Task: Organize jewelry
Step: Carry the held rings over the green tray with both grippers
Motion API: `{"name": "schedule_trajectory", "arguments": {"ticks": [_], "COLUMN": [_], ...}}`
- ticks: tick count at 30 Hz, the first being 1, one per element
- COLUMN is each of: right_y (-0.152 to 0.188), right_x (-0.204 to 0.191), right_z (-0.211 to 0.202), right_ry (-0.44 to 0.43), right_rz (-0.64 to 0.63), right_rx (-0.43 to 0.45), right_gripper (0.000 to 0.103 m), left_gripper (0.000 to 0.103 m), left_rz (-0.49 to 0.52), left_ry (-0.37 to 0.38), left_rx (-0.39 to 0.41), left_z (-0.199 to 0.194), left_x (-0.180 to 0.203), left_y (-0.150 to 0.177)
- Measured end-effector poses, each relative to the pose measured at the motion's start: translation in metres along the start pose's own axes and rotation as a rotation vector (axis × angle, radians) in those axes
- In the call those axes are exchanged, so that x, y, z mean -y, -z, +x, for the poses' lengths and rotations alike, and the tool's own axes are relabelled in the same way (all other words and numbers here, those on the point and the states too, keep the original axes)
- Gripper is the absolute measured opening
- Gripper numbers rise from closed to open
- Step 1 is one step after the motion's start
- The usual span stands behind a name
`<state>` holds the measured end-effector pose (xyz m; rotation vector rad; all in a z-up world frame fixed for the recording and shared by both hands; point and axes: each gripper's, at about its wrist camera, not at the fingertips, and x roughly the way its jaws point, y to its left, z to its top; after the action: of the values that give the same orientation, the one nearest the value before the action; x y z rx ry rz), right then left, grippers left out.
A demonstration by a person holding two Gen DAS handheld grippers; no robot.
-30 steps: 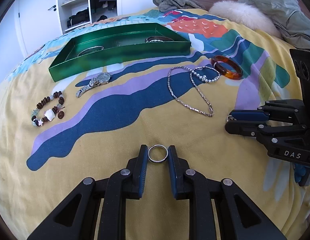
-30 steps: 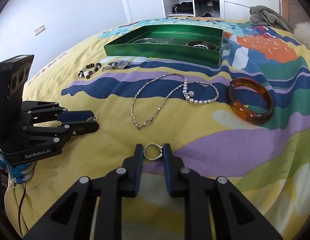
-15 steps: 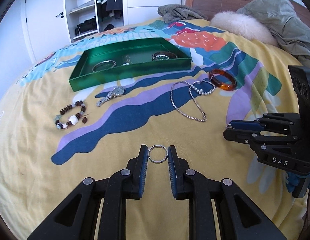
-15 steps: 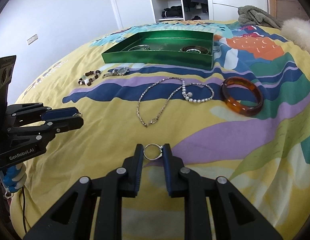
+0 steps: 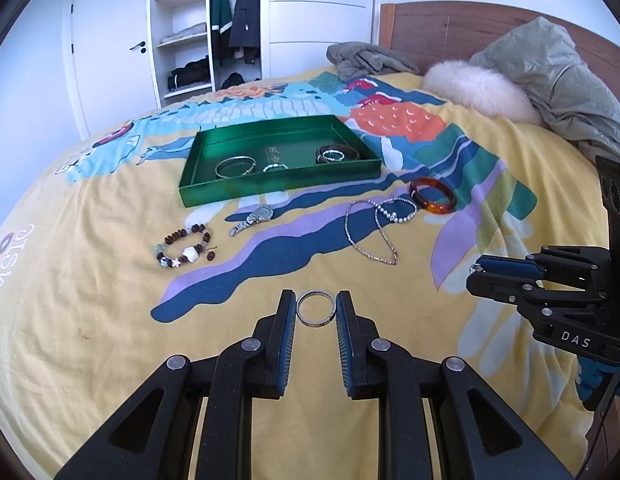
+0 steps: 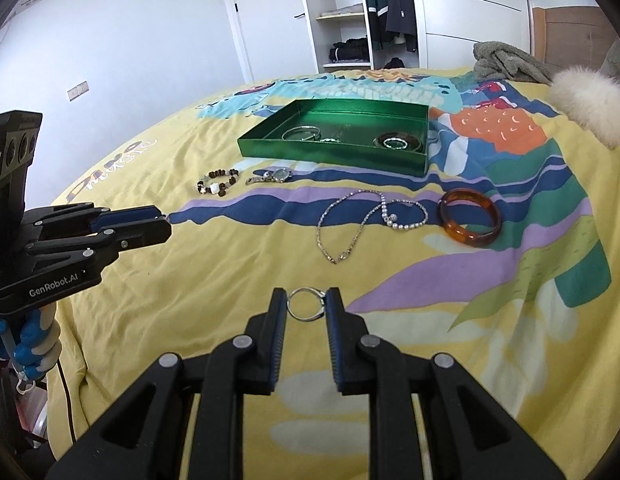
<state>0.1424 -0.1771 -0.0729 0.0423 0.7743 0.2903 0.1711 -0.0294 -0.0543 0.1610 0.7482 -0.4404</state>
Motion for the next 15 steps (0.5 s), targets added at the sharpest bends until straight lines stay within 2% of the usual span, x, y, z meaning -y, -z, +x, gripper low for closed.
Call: {"name": "schedule_trajectory", "arguments": {"ticks": [8,15], "right_y": [-0.012,-0.038], "right_x": [-0.009,-0.011], "right_z": [-0.031,-0.052], "right_ry": [0.016,0.029], "right_rz": [-0.022,-0.04], "right_rx": [0.053,0.111], "right_gripper": [0.018,0.018], "left_gripper": [0.02,0.02], "left_rz": [-0.014,-0.025], "left_ry": [-0.017,-0.027], "left_rx": [0.05,0.09], "left_z": [-0.027,-0.039], "left_x": [-0.01,-0.021], "left_y": [-0.007,-0.026]}}
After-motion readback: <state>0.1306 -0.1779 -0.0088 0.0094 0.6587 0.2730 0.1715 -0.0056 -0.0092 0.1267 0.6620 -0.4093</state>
